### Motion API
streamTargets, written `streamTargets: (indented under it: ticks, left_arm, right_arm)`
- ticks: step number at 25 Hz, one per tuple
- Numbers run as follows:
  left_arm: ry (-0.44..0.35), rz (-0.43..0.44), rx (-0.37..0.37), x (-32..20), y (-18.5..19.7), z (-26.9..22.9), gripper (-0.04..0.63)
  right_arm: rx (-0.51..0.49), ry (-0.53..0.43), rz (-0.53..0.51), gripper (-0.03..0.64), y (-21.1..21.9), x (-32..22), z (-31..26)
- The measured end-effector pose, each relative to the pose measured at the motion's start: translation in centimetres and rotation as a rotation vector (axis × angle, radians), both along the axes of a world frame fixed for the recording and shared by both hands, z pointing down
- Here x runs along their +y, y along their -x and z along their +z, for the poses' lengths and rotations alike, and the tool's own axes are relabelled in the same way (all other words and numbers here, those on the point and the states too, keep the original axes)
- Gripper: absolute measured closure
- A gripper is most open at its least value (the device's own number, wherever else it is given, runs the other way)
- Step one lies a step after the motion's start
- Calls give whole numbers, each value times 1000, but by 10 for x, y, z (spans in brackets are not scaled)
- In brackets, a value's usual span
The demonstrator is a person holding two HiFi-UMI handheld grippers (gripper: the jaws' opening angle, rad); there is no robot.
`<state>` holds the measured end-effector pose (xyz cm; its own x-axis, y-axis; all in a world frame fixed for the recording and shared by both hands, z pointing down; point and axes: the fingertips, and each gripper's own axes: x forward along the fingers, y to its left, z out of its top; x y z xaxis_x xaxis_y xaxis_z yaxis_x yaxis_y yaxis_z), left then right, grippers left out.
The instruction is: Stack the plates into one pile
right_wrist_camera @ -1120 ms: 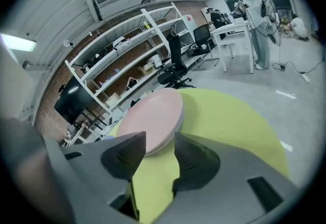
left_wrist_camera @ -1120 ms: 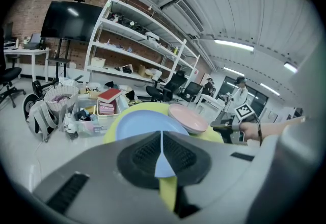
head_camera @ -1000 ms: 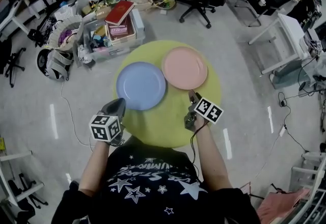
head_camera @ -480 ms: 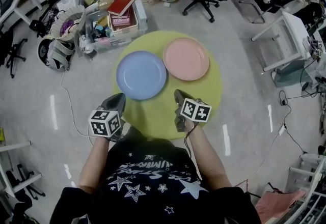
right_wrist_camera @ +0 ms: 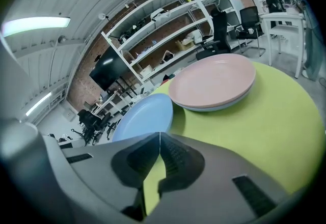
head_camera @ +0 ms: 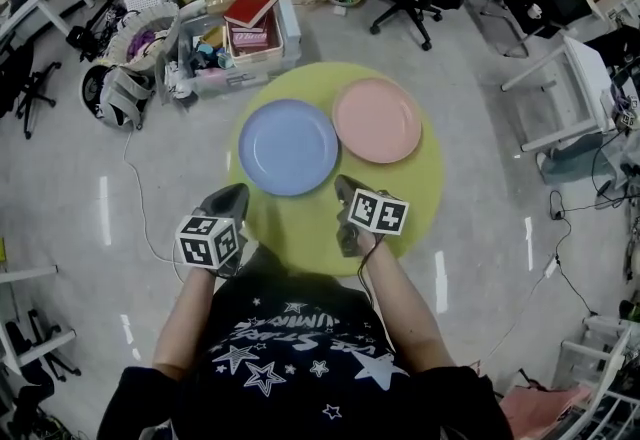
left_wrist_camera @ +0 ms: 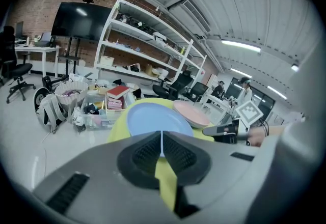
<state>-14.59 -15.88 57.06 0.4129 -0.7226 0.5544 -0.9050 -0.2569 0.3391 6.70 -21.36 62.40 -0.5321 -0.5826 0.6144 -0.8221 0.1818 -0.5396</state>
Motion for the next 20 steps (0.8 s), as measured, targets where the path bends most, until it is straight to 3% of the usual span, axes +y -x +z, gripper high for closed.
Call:
streamTargets:
  ticks: [8,12,20]
  left_arm:
    - [5,1,9,-8,11,0,571]
    - [8,-2,9,-13,18,2,572]
    - [18,0,13,-22,30,10,571]
  right_arm:
    - [-30,77,24,597,15,-9,13]
    - [-54,108,39,512,20,-16,19]
    - [-61,166,58,491,33,-27,35]
